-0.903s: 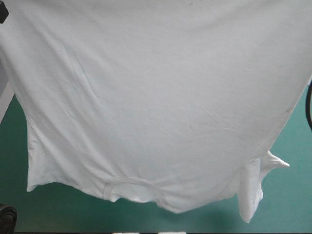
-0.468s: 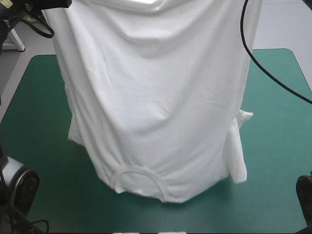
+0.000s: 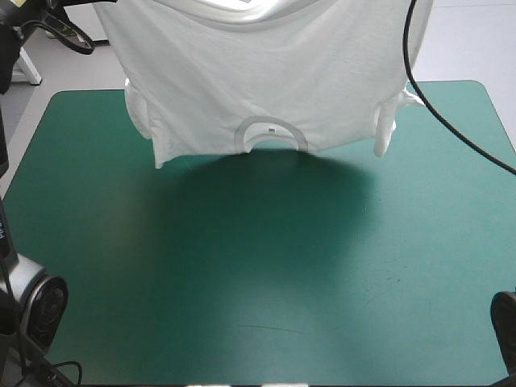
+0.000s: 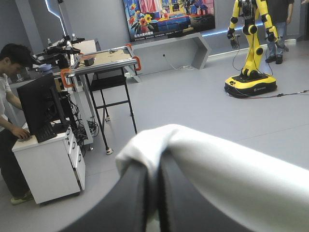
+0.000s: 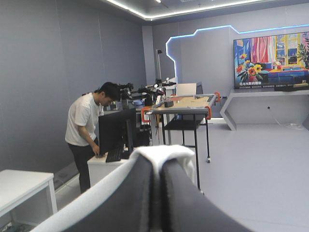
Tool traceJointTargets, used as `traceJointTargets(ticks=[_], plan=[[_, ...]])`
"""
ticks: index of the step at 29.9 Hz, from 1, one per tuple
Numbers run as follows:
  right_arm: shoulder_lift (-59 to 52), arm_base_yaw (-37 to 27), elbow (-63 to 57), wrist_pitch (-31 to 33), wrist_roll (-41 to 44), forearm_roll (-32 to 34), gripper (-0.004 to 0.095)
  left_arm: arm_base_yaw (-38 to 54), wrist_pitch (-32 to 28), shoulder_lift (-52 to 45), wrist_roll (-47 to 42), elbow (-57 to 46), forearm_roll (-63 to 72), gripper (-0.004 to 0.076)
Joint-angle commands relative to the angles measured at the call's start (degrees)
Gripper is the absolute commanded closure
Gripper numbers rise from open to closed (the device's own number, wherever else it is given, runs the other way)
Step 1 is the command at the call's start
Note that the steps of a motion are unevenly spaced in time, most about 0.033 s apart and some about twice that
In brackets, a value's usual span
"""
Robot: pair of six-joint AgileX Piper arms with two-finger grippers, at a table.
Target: Fold the cloth
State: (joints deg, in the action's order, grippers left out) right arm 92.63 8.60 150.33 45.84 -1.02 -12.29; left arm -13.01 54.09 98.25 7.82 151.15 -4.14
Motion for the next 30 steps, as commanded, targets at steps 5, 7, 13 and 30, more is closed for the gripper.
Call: traceJointTargets(ticks=[5,7,13,30], plan=[[6.27,-0.01,-3.27,10.12,0.62,1.94,0.0927,-0.14,4.68,7.28,-0.38,1.00,0.49,0.0733],[9.72,-0.01,-5.88,13.82,1.02,2.07,0.0927,-0.14,8.61,11.09,-0.40,1.00,1.12,0.0733],[22.43,-0.01,-12.29,22.81,2.73,2.07,0.0927,-0.14,14.45,22.13,-0.83,-2.85,9.57,0.0733],[-1.34,-0.01,-58.82,23.95,2.64,13.42,0.0927,-0.12,19.68,7.47,0.16,-38.76,12.35,0.0733]])
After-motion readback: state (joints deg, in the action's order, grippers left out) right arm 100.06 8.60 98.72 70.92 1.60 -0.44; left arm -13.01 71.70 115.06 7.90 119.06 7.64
